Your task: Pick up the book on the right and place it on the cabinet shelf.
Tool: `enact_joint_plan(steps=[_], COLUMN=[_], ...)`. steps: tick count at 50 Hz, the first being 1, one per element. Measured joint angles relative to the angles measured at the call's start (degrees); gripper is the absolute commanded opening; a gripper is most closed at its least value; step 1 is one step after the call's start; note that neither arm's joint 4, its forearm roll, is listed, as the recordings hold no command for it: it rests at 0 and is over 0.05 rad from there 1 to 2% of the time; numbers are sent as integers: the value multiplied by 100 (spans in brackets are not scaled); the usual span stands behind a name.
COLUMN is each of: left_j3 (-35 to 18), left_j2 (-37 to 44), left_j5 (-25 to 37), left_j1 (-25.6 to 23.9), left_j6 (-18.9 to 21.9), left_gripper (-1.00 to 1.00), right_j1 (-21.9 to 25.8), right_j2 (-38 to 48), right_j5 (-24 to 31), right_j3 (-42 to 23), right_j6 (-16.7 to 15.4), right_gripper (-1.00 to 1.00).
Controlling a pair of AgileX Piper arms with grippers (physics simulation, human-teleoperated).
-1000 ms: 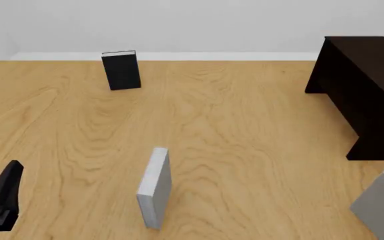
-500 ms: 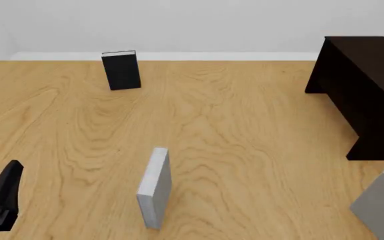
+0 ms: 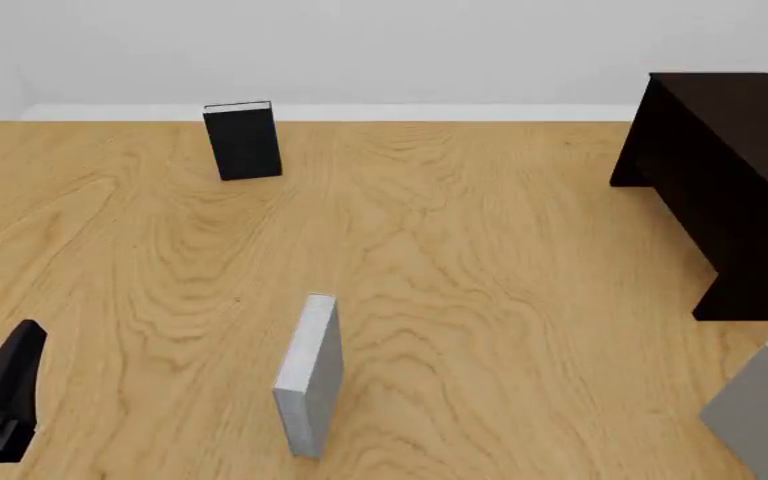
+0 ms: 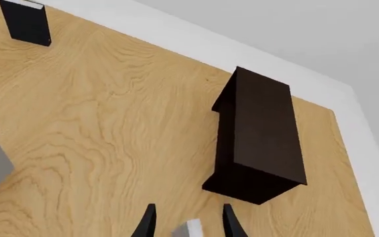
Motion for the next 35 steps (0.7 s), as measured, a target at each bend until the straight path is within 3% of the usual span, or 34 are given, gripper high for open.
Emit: enact_joint_plan(steps=[15,35], left_j3=[-11,-11], left_j2=[3,-1], left_j5=[2,9], left_j1=[3,6], left_j6=[-6,-3], left_gripper=[100,100], right_j1=[25,-321], right_j2=[307,809], right_j5=[476,814], right_j3=[-51,-279], right_j6=[-423,-1143], right_gripper=[100,100])
